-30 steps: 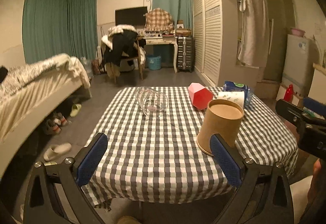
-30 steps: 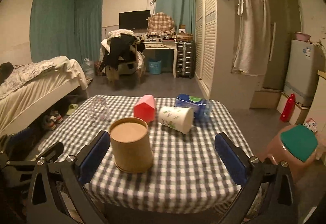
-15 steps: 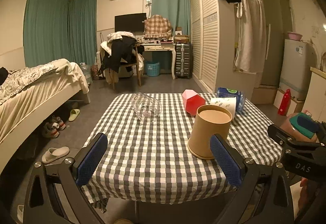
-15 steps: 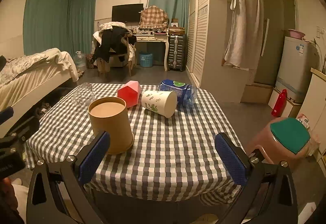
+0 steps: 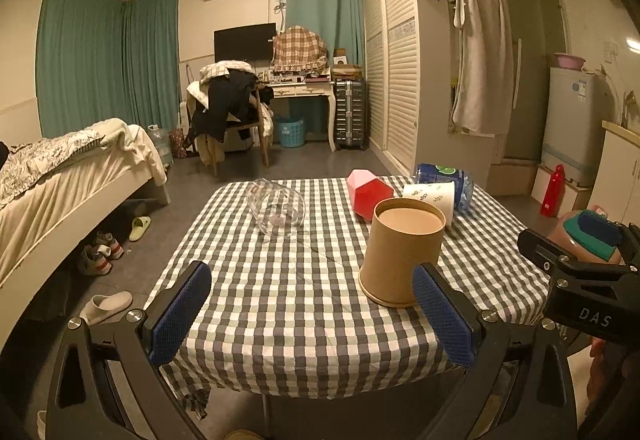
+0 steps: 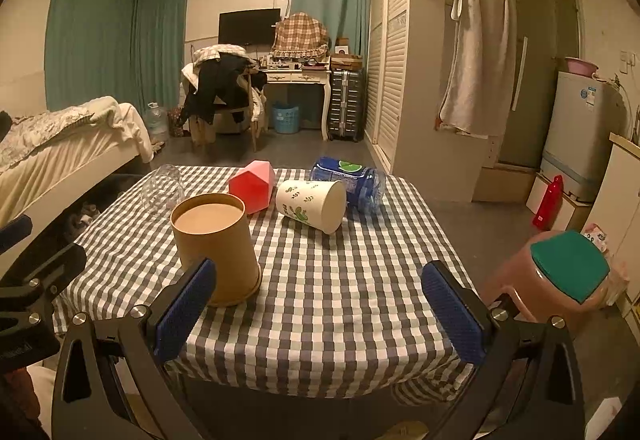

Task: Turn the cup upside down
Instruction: 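Open the right gripper and pull it back from the tan cup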

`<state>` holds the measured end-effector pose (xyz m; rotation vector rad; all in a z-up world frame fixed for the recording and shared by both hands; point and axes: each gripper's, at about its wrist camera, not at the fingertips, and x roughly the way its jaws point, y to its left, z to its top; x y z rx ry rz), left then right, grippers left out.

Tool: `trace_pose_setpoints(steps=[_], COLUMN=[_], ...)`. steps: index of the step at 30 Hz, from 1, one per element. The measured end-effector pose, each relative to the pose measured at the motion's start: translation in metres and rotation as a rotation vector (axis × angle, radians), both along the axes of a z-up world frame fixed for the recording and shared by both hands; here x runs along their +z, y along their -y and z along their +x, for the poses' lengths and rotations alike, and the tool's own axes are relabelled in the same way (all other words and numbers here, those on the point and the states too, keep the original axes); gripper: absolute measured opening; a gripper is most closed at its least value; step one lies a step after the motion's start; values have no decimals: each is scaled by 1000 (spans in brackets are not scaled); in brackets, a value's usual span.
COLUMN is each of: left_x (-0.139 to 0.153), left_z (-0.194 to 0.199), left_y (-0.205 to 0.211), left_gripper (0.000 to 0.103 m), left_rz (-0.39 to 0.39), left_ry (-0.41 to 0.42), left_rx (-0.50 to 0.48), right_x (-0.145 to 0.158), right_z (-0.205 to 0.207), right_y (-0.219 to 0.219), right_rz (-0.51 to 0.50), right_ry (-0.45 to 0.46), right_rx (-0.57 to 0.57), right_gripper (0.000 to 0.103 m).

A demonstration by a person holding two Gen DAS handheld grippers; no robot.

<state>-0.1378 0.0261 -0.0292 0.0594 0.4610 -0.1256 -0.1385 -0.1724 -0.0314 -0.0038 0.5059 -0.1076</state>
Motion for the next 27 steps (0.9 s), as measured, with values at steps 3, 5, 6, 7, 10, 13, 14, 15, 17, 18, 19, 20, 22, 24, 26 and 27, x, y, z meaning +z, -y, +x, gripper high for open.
trace_pose_setpoints(steps=[3,5,6,7,10,13,14,15,17,18,19,20,22,24,26,27], left_x=[0,0,0,0,0,0,0,0,0,-1,-2,-3,-4,-4,-3,-4], left_z=[0,1,0,1,0,0,0,0,0,1,1,1,2,1,2,3], left_y=[1,-1,-1,-1,-1,-2,-2,-2,-2,-2,-3,-3,-4,-4,-3,-3], left_gripper=[103,103,103,103,103,103,103,103,103,103,103,103,103,103,103,103], left_rz=[4,2,1,3,7,4,3,3,4,3,2,0,-3,1,8,9], left_ry=[1,1,0,0,0,-1,-1,-1,-1,-3,-5,-6,-9,-3,0,0], left_rx=[5,6,6,6,7,6,6,6,8,9,10,10,11,10,13,12], right_x=[0,0,0,0,-1,-1,-2,-2,-4,-4,-4,-5,-5,-5,-6,-6], right_z=[0,0,0,-1,0,-1,-1,-1,-1,-1,-1,-1,-1,-1,-1,-1], right_y=[0,-1,-1,-3,-4,-6,-7,-7,-8,-8,-9,-9,-9,-9,-9,-9], right_rz=[0,-3,-3,-4,-7,-10,-10,-10,-12,-14,-15,-17,-18,-19,-19,-18], right_ry=[1,-1,-2,-3,-7,-9,-11,-12,-15,-16,-17,-18,-19,-19,-20,-21], right_rx=[2,1,2,3,4,6,7,7,7,8,8,8,9,9,8,7], right_gripper=[103,103,103,103,103,103,103,103,103,103,103,103,103,103,103,103])
